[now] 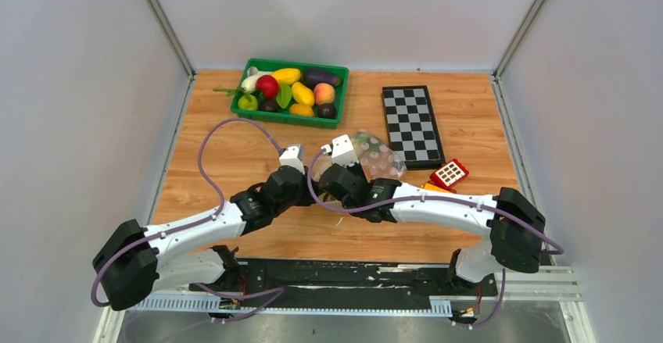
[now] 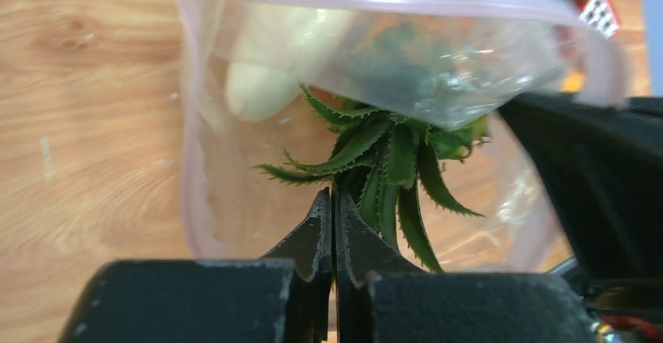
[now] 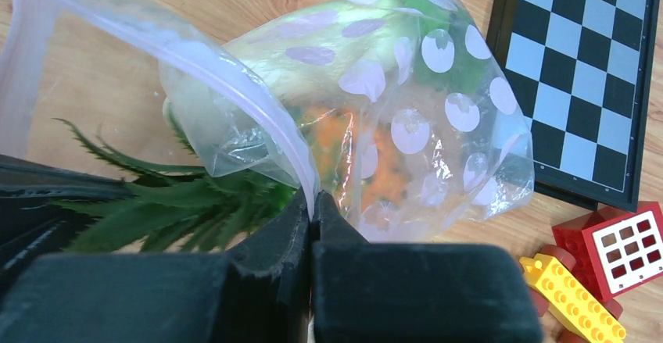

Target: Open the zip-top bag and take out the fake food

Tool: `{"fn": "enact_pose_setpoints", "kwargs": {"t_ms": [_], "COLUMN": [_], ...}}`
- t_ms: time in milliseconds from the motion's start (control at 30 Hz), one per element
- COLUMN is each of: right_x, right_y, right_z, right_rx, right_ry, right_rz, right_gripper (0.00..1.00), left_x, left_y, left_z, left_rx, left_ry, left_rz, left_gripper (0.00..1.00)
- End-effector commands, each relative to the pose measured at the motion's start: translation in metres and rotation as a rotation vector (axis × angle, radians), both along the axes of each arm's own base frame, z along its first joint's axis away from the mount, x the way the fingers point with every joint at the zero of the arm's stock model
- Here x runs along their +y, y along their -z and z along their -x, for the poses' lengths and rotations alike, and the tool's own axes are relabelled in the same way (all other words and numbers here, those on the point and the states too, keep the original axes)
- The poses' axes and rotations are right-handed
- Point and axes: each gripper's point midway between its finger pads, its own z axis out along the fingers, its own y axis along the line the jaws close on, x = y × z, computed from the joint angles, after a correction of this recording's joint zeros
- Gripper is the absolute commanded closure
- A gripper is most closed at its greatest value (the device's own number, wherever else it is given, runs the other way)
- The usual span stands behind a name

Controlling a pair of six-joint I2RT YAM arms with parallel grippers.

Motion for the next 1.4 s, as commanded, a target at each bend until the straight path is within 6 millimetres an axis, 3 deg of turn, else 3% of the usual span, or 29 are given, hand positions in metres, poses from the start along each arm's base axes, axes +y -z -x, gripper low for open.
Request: {"fn": "enact_pose_setpoints", "kwargs": {"t_ms": [0, 200, 500, 633, 767, 900, 1133, 1367], "right_x": [-0.011, -0.006, 0.003, -0.005, -0.015, 0.002, 0.031, 0.033], "right_y": [-0.016, -0.018, 0.010, 0.018, 0.020, 0.015, -0.010, -0.001], "right_z": [-0.007, -0.004, 0.007, 0.005, 0.000, 0.004, 0.014, 0.012], "right_rx": [-0.048, -0.034, 0.049, 0.042, 0.021, 0.048, 0.046, 0.049], "right_ry": [0.041, -0.002, -0.073, -0.032, 0.020, -0.041, -0.121, -0.090], "right_rz": [-0.005, -0.020, 0.000, 0.034, 0.079, 0.018, -0.119, -0.070], "right_gripper": [1.00, 1.00, 1.00, 1.00, 1.00, 1.00, 1.00, 1.00], "left_x": [0.027, 0.037, 0.015, 0.007, 0.011, 0.016, -0.013, -0.033], "left_y": [0.011, 0.004, -0.060, -0.078, -0.086, -0.082, -0.074, -0.104], "left_z": [0.006, 0.001, -0.016, -0.018, -0.015, -0.020, -0.025, -0.021], "left_rx": [0.025, 0.013, -0.062, -0.061, -0.065, -0.056, -0.001, 0.002], "left_ry": [-0.040, -0.094, -0.094, -0.070, -0.074, -0.108, -0.054, 0.012], "left_rz": [-0.119, -0.152, -0.019, 0.022, 0.029, 0.042, 0.088, 0.189], "left_gripper": [1.00, 1.00, 1.00, 1.00, 1.00, 1.00, 1.00, 1.00]}}
